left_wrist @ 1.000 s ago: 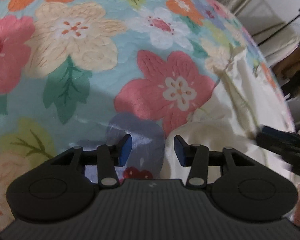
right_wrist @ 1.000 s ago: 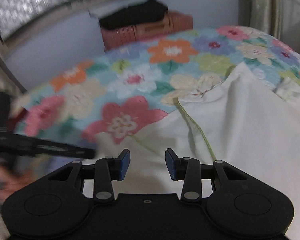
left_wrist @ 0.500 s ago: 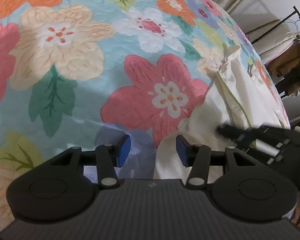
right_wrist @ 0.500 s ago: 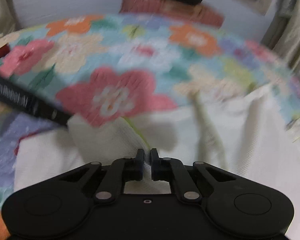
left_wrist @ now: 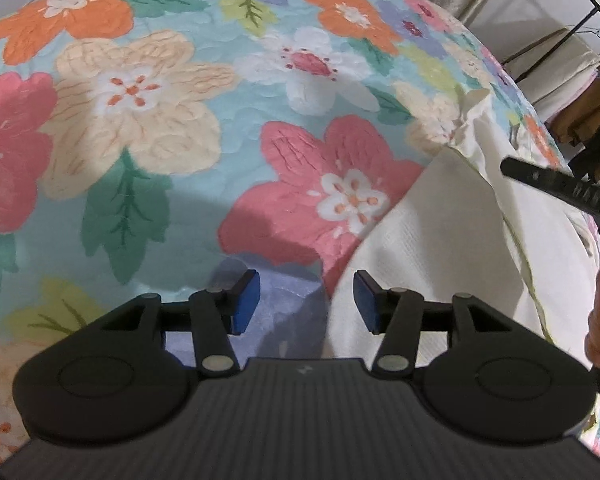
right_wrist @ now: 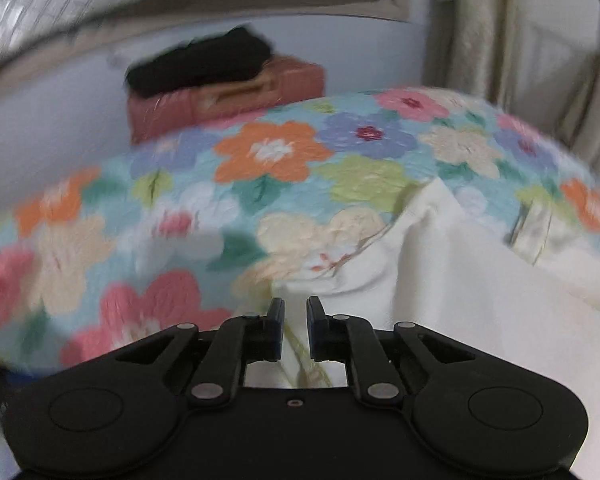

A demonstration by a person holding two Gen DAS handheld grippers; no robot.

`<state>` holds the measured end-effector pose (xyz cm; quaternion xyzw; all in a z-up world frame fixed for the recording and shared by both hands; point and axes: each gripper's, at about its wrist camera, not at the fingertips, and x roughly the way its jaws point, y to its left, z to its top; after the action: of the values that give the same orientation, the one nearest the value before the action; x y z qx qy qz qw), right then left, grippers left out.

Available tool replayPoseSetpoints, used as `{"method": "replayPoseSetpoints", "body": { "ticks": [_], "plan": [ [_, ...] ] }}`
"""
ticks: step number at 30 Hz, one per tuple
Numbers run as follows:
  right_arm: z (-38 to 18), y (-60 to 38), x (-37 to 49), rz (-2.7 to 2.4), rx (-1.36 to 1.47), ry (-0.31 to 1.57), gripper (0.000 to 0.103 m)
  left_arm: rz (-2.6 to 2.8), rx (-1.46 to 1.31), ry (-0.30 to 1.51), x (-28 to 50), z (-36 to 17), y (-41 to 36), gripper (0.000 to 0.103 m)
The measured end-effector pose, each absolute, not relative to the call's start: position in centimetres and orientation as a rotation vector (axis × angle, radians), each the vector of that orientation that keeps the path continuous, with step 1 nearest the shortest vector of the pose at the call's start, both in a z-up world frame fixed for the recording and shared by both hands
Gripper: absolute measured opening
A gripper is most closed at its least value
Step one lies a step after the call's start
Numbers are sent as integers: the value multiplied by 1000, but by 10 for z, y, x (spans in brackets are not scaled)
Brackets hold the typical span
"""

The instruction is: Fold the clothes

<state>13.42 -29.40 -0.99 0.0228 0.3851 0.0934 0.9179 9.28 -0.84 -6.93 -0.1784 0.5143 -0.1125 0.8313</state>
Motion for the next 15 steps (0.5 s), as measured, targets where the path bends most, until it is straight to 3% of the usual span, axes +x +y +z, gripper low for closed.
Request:
{"method": "replayPoseSetpoints", "body": {
  "ticks": [4, 7, 8, 10, 11, 13, 15],
  "plan": [
    [-20, -327, 137, 189, 259, 834, 18, -227, -339, 1089, 92, -68, -15, 52],
    [-32, -316, 134, 203, 133, 893, 18, -243, -335, 1080, 92, -65, -18, 54],
    [-40, -310, 134, 214, 88, 926, 26, -258, -325, 1077, 92, -64, -18, 54],
    [-52, -298, 133, 205, -9, 943, 27, -271, -303, 1072, 93, -64, -17, 54],
    [-58, -291, 132, 198, -61, 939, 24, -249, -298, 1075, 94, -65, -14, 54],
    [-59, -283, 125, 150, -146, 884, 5, -215, -309, 1078, 95, -65, -8, 54],
    [-47, -285, 113, 75, -124, 769, 5, -217, -328, 1077, 94, -65, -4, 54]
  ]
}}
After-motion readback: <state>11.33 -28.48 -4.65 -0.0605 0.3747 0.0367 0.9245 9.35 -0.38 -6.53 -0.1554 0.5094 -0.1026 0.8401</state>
